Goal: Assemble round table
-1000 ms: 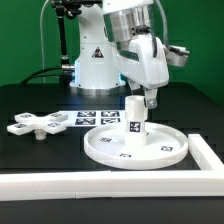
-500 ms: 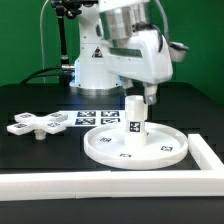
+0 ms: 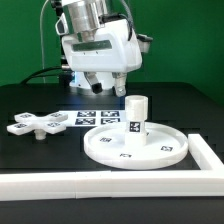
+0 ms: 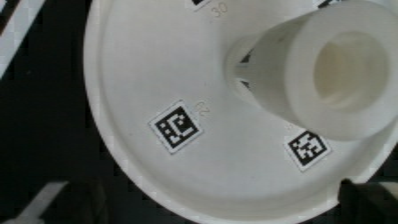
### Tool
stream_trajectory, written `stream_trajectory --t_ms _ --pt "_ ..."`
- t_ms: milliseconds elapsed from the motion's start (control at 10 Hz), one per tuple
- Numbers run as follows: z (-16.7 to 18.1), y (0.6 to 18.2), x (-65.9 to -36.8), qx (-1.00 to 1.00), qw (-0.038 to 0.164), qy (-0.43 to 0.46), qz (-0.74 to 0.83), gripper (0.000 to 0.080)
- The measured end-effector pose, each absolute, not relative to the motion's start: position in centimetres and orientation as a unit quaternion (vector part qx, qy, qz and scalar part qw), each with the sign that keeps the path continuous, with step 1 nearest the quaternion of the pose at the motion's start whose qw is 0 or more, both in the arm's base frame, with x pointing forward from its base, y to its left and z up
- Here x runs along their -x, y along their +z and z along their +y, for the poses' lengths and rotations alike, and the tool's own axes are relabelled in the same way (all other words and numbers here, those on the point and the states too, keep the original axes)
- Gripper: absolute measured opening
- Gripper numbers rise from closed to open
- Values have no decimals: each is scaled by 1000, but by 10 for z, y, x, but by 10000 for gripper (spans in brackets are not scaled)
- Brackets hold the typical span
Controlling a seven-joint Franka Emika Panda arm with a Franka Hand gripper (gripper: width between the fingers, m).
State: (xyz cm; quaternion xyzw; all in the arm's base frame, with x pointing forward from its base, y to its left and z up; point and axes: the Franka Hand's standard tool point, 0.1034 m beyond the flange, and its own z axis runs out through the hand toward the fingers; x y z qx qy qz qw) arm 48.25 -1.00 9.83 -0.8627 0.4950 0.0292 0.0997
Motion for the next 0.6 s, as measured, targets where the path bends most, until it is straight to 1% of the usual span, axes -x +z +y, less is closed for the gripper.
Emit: stream_trajectory --t_ms 200,300,400,600 --pt "-11 98 -482 866 99 29 489 649" --pt "-16 97 -481 907 82 21 413 649" --pt "-21 95 -480 925 71 19 373 649" --pt "-22 94 -479 927 72 19 368 649"
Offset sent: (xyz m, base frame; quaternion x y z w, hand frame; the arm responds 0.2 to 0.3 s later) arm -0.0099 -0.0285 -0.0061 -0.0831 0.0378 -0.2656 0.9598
